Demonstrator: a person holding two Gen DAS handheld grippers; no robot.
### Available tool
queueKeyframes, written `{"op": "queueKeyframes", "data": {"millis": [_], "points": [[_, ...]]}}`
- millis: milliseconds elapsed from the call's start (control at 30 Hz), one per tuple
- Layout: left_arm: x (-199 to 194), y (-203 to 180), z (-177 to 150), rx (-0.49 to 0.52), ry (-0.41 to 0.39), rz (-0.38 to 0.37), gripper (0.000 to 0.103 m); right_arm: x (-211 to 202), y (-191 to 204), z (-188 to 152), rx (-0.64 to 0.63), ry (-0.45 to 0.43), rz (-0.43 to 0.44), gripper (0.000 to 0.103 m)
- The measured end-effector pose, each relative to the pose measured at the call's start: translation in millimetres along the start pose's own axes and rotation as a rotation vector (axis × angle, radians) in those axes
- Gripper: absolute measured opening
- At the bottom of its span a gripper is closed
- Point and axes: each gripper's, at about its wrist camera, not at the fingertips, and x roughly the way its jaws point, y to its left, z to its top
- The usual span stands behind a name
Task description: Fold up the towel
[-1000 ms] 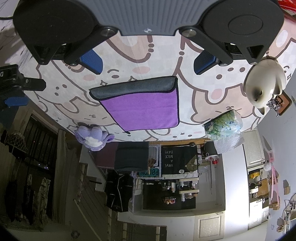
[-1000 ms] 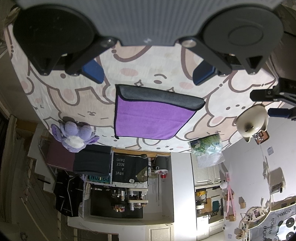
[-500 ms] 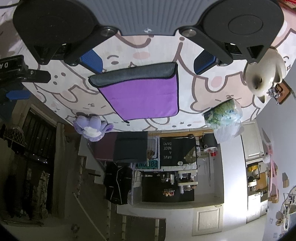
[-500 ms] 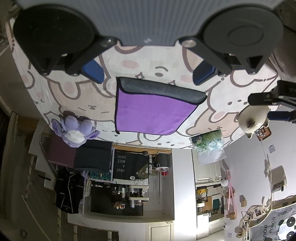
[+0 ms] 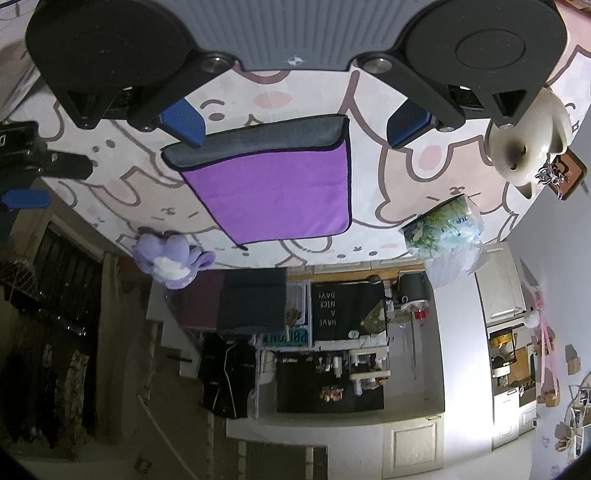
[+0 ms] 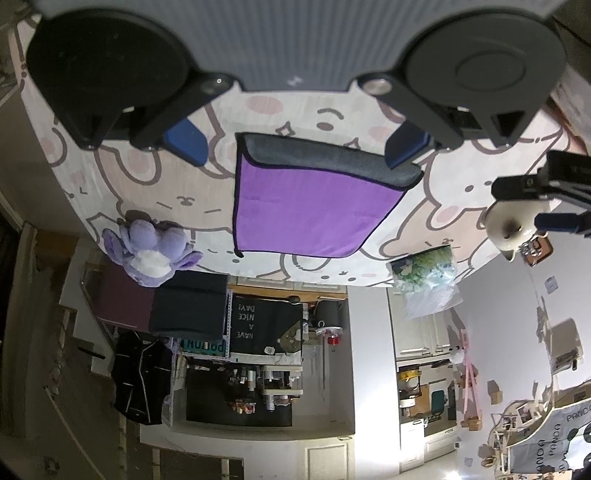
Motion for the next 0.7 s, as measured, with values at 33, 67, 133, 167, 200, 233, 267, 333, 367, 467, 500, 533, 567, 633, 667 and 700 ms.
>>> {"op": "queueKeyframes", "data": {"millis": [33, 67, 133, 167, 200, 233, 267, 333, 367, 467, 500, 533, 567, 633, 667, 700], "points": [[2.8, 0.6, 0.9, -0.002, 0.006, -0.002, 0.103, 1.8, -0.9, 0.5, 0.005, 0.000, -0.001, 0.103], [6.5, 1.4, 1.8, -0.007, 0.014, -0.003, 0.103, 3.9, -1.2, 1.6, 0.011, 0.003, 0.000, 0.103], [12.8, 3.9, 3.7, -0.022, 0.025, 0.001, 0.103, 7.8, -3.2, 2.7, 0.028, 0.012, 0.006, 0.103], [14.8, 4.2, 4.6, -0.029, 0.028, 0.005, 0.103, 10.7, -4.0, 4.0, 0.034, 0.016, 0.007, 0.103], [17.4, 5.8, 5.5, -0.040, 0.032, 0.010, 0.103, 13.4, -5.7, 4.5, 0.039, 0.021, 0.006, 0.103], [20.6, 7.3, 7.3, -0.048, 0.035, 0.014, 0.103, 14.8, -6.0, 5.2, 0.044, 0.025, 0.003, 0.103], [23.5, 8.6, 8.6, -0.054, 0.038, 0.016, 0.103, 17.4, -7.7, 6.6, 0.051, 0.028, 0.001, 0.103], [29.2, 10.2, 12.3, -0.062, 0.045, 0.020, 0.103, 22.4, -11.2, 8.4, 0.068, 0.039, -0.003, 0.103], [32.8, 11.5, 13.6, -0.066, 0.050, 0.021, 0.103, 25.7, -13.1, 10.0, 0.073, 0.045, -0.004, 0.103], [46.3, 15.3, 17.7, -0.084, 0.077, 0.023, 0.103, 34.7, -15.9, 12.8, 0.073, 0.063, -0.009, 0.103], [51.7, 17.0, 18.7, -0.092, 0.090, 0.026, 0.103, 38.0, -16.2, 13.1, 0.068, 0.072, -0.008, 0.103], [56.1, 18.1, 19.5, -0.098, 0.101, 0.028, 0.103, 40.3, -16.2, 13.8, 0.064, 0.080, -0.007, 0.103], [60.8, 19.5, 20.2, -0.102, 0.111, 0.032, 0.103, 43.5, -16.9, 14.9, 0.062, 0.087, -0.005, 0.103], [69.6, 21.9, 22.0, -0.098, 0.125, 0.040, 0.103, 49.7, -18.1, 16.1, 0.058, 0.102, -0.006, 0.103], [72.4, 21.9, 22.6, -0.091, 0.128, 0.041, 0.103, 52.5, -18.7, 16.6, 0.056, 0.107, -0.007, 0.103], [75.1, 22.5, 23.6, -0.086, 0.129, 0.041, 0.103, 55.3, -19.0, 16.7, 0.053, 0.113, -0.007, 0.103]]}}
